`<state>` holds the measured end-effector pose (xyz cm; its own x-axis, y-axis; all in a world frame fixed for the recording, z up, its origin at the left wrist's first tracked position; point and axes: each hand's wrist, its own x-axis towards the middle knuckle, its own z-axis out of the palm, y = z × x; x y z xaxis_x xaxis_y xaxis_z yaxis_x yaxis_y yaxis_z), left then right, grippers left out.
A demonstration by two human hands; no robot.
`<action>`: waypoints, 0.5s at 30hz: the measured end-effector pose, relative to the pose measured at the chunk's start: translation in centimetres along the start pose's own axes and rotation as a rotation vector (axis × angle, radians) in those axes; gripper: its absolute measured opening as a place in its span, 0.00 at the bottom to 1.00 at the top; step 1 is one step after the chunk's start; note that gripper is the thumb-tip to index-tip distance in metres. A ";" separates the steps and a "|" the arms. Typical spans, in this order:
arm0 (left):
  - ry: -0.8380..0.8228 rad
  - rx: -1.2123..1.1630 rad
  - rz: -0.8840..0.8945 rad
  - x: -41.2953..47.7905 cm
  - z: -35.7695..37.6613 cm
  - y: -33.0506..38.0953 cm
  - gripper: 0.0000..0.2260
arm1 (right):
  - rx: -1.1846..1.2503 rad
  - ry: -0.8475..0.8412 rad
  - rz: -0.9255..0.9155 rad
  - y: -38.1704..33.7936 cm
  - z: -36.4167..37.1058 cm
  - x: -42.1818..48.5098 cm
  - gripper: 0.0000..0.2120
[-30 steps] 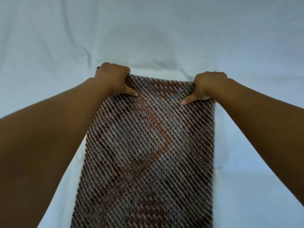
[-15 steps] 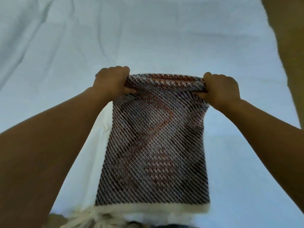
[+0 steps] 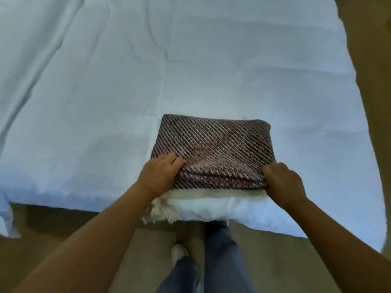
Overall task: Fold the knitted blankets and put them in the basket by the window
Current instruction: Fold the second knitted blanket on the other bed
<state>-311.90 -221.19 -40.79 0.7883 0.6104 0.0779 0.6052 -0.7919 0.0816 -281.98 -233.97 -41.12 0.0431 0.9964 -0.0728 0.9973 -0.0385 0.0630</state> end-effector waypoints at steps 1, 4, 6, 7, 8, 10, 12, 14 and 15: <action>-0.030 0.004 0.003 -1.1 1.4 0.8 0.06 | -0.001 -0.020 0.022 -0.4 1.2 -0.7 0.24; -0.271 0.069 -0.116 -3.7 4.7 2.9 0.17 | 0.018 -0.074 0.060 -1.4 4.7 -2.2 0.20; -0.483 0.071 -0.226 -4.4 5.6 3.8 0.26 | 0.023 -0.144 0.064 -2.2 6.1 -2.5 0.19; -0.571 0.032 -0.249 -4.4 5.7 4.1 0.27 | 0.055 -0.211 0.089 -2.5 6.3 -2.5 0.18; -0.616 -0.028 -0.266 -4.2 5.5 4.1 0.28 | 0.088 -0.263 0.125 -2.7 6.4 -2.3 0.17; -0.559 -0.151 -0.307 -2.9 4.7 3.8 0.28 | 0.213 -0.341 0.196 -2.4 6.0 -1.6 0.18; -0.412 -0.246 -0.346 -0.8 3.8 3.0 0.29 | 0.464 -0.262 0.348 -2.2 4.5 -0.4 0.16; -0.253 -0.261 -0.342 1.5 3.7 2.4 0.28 | 0.672 -0.033 0.575 -1.5 3.2 1.3 0.11; -0.201 -0.241 -0.335 3.0 3.6 2.3 0.27 | 0.759 0.078 0.691 -0.9 2.8 2.5 0.10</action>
<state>-307.75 -221.28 -43.92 0.5741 0.7977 -0.1846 0.8058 -0.5106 0.2999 -282.57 -231.70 -44.18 0.6446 0.7398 -0.1929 0.5323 -0.6154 -0.5813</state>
